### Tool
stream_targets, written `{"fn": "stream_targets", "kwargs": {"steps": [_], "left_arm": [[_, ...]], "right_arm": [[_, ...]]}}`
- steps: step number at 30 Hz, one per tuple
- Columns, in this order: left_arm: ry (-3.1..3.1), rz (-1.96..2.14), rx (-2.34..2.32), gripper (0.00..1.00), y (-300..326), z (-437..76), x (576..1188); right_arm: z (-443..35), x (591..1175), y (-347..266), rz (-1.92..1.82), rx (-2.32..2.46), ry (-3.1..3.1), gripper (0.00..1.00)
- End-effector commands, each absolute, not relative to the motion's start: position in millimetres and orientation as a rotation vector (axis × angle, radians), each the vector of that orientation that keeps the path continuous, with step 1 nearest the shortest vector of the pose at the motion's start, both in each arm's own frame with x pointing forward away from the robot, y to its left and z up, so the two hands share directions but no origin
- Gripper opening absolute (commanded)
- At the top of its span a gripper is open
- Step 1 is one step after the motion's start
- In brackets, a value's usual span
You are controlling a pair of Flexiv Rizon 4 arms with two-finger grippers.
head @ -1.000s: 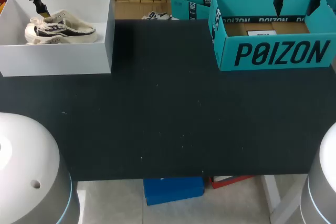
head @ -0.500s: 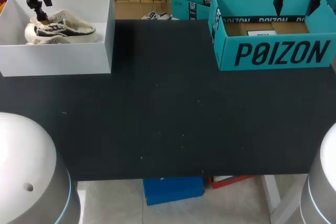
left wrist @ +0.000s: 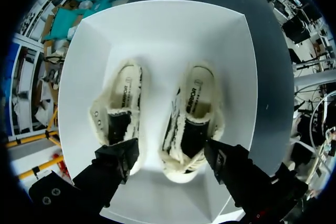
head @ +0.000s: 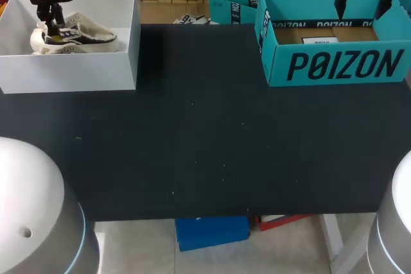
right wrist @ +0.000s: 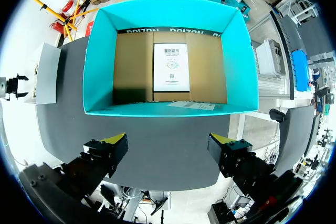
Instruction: Take the shoe out of the shoebox, open the shoe tongue, remove and reinsert the insole, then place the shoe into the shoebox
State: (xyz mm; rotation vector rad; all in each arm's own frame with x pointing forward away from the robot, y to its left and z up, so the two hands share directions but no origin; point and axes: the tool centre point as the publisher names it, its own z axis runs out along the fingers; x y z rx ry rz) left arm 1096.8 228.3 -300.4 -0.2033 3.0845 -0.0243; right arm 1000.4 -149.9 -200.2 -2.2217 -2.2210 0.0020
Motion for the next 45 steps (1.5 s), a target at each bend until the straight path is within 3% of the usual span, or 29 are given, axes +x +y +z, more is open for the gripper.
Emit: {"fn": "stream_targets", "kwargs": {"steps": [1, 32, 36, 38, 39, 45], "left_arm": [[3.102, -0.017, -0.202, 0.41, 229.3, -312.0, 1103.3], [3.196, 0.072, -0.24, 0.4, 229.1, -376.7, 1114.5], [3.206, 0.076, -0.242, 0.3, 228.4, -380.9, 1113.8], [3.209, 0.076, -0.245, 0.09, 228.2, -382.9, 1113.9], [3.21, 0.076, -0.245, 0.03, 228.2, -383.6, 1113.8], [3.217, 0.088, -0.245, 0.0, 228.2, -388.0, 1113.0]], "right_arm": [[-200.0, 1000.5, -149.9, 0.002, -2.222, -2.221, 1.0], [-200.0, 1000.5, -149.9, 0.002, -2.222, -2.221, 1.0], [-200.0, 1000.5, -149.9, 0.002, -2.222, -2.221, 1.0], [-200.0, 1000.5, -149.9, 0.002, -2.222, -2.221, 1.0], [-200.0, 1000.5, -149.9, 0.002, -2.222, -2.221, 1.0], [-200.0, 1000.5, -149.9, 0.002, -2.222, -2.221, 1.0]]}}
